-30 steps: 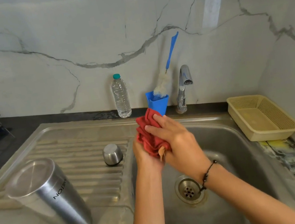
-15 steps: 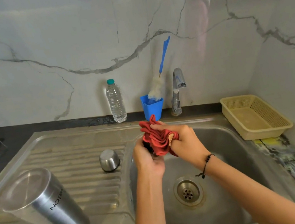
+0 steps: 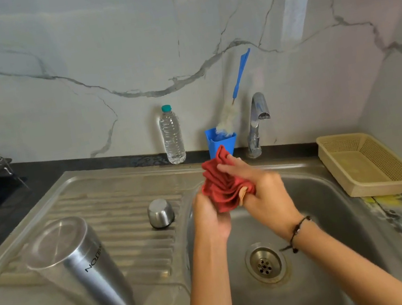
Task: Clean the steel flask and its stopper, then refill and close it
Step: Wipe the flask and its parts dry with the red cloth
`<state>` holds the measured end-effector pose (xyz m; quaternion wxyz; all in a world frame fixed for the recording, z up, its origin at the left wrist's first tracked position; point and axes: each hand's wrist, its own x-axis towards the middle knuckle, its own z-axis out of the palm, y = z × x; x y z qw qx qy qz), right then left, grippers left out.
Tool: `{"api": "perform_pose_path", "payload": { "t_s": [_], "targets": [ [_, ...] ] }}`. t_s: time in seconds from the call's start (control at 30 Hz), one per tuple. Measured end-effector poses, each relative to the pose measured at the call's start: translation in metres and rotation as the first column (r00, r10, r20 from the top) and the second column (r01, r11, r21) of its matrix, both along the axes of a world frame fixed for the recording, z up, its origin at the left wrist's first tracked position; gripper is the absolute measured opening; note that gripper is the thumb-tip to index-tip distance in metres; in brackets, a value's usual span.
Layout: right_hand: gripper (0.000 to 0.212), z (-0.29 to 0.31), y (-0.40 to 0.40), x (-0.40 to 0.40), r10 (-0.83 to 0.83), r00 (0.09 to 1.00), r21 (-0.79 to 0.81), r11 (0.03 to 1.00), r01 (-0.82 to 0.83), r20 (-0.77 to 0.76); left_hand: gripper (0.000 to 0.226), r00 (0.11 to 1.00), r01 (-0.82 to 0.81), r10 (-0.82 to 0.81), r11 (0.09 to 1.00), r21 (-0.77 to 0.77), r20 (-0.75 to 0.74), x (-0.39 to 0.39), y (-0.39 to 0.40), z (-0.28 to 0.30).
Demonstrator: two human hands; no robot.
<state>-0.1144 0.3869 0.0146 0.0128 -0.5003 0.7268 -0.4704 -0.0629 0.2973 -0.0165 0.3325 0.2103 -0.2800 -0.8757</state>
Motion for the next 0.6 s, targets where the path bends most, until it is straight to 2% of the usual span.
{"api": "perform_pose_path", "payload": {
  "t_s": [0.03, 0.13, 0.27, 0.37, 0.5, 0.6],
  "targets": [
    [0.058, -0.005, -0.001, 0.002, 0.000, 0.998, 0.028, 1.000, 0.001, -0.059, 0.034, 1.000, 0.012, -0.013, 1.000, -0.010, -0.007, 0.001, 0.000, 0.002],
    [0.059, -0.005, -0.006, 0.004, -0.026, 0.999, -0.025, 0.999, 0.025, -0.029, 0.039, 1.000, -0.007, 0.008, 0.998, -0.056, 0.010, 0.004, 0.000, 0.006],
    [0.062, 0.003, -0.011, -0.008, -0.036, 0.991, 0.009, 0.999, 0.035, 0.131, 0.028, 0.997, -0.074, 0.077, 0.991, -0.114, 0.022, 0.006, 0.000, 0.000],
    [0.053, 0.001, -0.012, -0.015, -0.034, 0.972, 0.030, 0.999, 0.028, 0.231, 0.029, 0.996, -0.078, 0.081, 0.991, -0.108, 0.027, 0.004, -0.001, -0.007],
    [0.047, 0.008, -0.010, -0.022, -0.023, 0.904, -0.014, 0.999, 0.032, 0.428, 0.033, 1.000, -0.012, 0.013, 0.997, -0.074, 0.012, 0.001, 0.001, -0.005],
    [0.057, 0.013, -0.009, -0.020, -0.019, 0.876, -0.068, 0.996, 0.059, 0.481, 0.037, 0.997, 0.047, -0.038, 0.991, -0.125, 0.074, 0.000, 0.002, -0.003]
  ]
}}
